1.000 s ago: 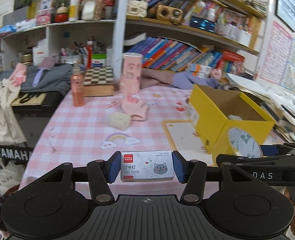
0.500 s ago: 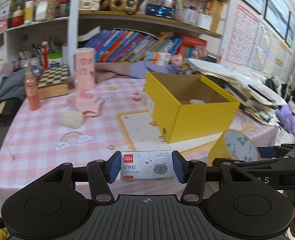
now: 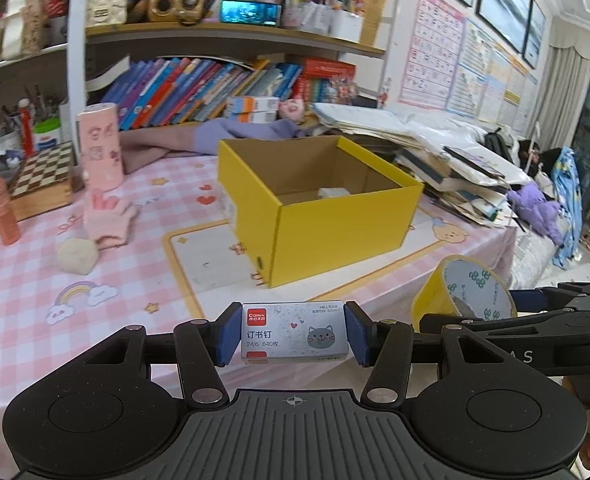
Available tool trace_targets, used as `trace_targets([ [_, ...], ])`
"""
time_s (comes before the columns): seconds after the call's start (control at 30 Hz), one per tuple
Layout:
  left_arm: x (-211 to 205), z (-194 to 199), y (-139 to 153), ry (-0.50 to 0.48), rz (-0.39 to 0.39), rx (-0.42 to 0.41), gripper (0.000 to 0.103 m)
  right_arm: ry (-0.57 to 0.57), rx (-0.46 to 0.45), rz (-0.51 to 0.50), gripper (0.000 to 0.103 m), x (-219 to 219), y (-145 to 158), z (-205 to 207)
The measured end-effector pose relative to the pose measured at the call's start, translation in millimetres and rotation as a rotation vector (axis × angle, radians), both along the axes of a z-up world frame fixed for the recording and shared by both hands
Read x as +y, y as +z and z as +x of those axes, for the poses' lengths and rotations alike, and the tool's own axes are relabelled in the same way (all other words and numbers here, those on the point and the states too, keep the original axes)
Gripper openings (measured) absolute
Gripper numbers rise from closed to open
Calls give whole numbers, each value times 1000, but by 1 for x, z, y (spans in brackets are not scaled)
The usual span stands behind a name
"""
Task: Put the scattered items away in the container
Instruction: 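Lift and carry the tape roll and refill box with both grippers over the yellow box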
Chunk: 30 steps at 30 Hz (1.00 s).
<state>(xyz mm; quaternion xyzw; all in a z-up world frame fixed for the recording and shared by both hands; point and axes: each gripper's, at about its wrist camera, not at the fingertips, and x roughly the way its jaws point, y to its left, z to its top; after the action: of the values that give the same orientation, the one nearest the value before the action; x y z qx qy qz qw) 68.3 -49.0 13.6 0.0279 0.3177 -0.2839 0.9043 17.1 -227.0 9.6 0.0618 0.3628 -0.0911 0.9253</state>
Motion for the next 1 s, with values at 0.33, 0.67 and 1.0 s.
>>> trace_targets([
  [0.33,-26,6,2,-46,7,-7,52,-45,-6,4,86,-25,2,3],
  [0.67,-43,21,5,-65,2,-31,52,-45,-16,3,86,-41,3,22],
  [1.0,-55,47,12,-29,-28,-61,52,9,-82,-12,86,-57,14,56],
])
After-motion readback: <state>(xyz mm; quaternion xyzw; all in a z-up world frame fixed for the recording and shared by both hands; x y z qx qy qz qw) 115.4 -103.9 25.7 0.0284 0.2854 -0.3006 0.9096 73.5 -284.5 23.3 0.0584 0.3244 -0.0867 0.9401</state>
